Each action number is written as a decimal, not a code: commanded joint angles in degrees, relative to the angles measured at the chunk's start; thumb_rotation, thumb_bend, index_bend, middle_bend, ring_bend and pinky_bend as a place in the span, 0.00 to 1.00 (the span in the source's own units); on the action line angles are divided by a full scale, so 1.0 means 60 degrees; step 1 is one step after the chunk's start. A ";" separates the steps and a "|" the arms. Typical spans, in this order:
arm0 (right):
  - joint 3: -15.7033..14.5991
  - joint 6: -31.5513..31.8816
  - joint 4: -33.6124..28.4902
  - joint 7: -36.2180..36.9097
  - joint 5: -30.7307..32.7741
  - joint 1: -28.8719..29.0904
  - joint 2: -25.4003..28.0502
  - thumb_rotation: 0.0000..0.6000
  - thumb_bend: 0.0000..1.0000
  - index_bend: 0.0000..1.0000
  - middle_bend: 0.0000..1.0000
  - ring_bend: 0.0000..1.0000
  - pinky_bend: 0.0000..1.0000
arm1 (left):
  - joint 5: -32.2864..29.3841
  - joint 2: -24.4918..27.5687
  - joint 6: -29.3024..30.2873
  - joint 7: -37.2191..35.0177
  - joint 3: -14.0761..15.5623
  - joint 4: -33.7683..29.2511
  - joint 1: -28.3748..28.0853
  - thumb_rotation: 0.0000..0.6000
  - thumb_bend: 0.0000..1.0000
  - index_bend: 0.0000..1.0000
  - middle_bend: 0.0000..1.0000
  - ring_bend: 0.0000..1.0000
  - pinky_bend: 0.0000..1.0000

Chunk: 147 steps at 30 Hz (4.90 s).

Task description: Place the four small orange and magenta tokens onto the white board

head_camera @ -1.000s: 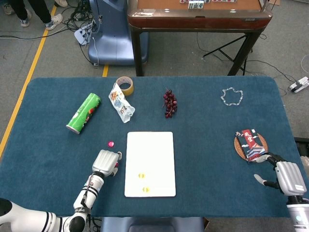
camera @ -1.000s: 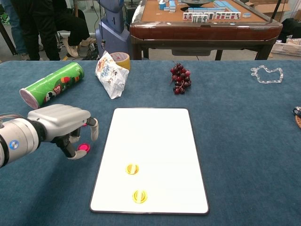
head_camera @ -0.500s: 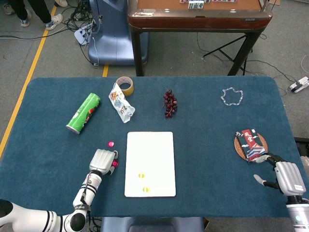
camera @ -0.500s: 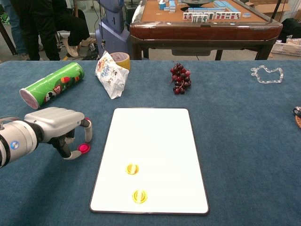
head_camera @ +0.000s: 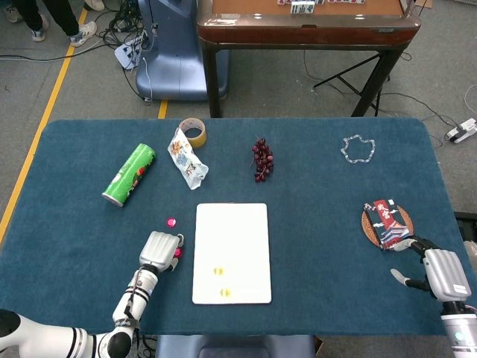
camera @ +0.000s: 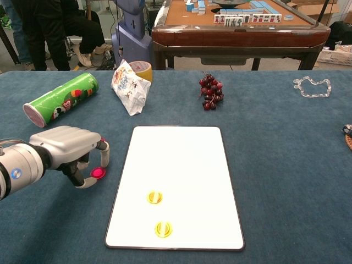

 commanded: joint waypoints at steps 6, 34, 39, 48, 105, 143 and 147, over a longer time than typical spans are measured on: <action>-0.0004 0.0009 0.0021 0.0007 0.0002 -0.0006 -0.0001 1.00 0.13 0.43 0.37 0.36 0.52 | 0.0386 -0.0156 0.0069 0.0070 0.0111 0.0275 0.0090 1.00 0.36 0.49 1.00 1.00 1.00; -0.0023 -0.0059 0.0107 0.0040 0.0038 0.0006 -0.0078 1.00 0.13 0.43 0.37 0.36 0.52 | 0.0809 -0.0373 0.0026 0.0299 0.0093 0.0672 0.0367 1.00 0.36 0.57 1.00 1.00 1.00; -0.0014 -0.0072 0.0118 0.0041 0.0046 0.0017 -0.0093 1.00 0.13 0.43 0.37 0.36 0.52 | 0.0884 -0.0323 0.0056 0.0261 0.0007 0.0612 0.0407 1.00 0.36 0.58 1.00 1.00 1.00; 0.0000 -0.0056 0.0135 0.0067 0.0041 0.0023 -0.0110 1.00 0.13 0.43 0.37 0.36 0.52 | 0.0984 0.0047 0.0188 0.0403 -0.0530 -0.0029 0.0202 1.00 0.36 0.58 1.00 1.00 1.00; -0.0035 0.0053 0.0656 0.0716 0.0069 -0.0158 -0.0227 1.00 0.13 0.43 0.37 0.36 0.52 | -0.1108 -0.2599 -0.0286 0.1628 -0.2285 0.1204 -0.3230 1.00 0.36 0.56 1.00 1.00 1.00; 0.0148 0.0325 -0.0292 0.0231 -0.0113 -0.0072 0.0397 1.00 0.13 0.43 0.37 0.36 0.52 | -0.1480 -0.0775 0.0538 0.0862 -0.1575 -0.0110 -0.1900 1.00 0.28 0.43 1.00 1.00 1.00; 0.0197 0.0414 -0.0510 0.0081 -0.0110 -0.0081 0.0584 1.00 0.13 0.43 0.37 0.36 0.52 | -0.1277 -0.0628 0.0504 0.0839 -0.1252 0.0149 -0.1749 1.00 0.28 0.43 1.00 1.00 1.00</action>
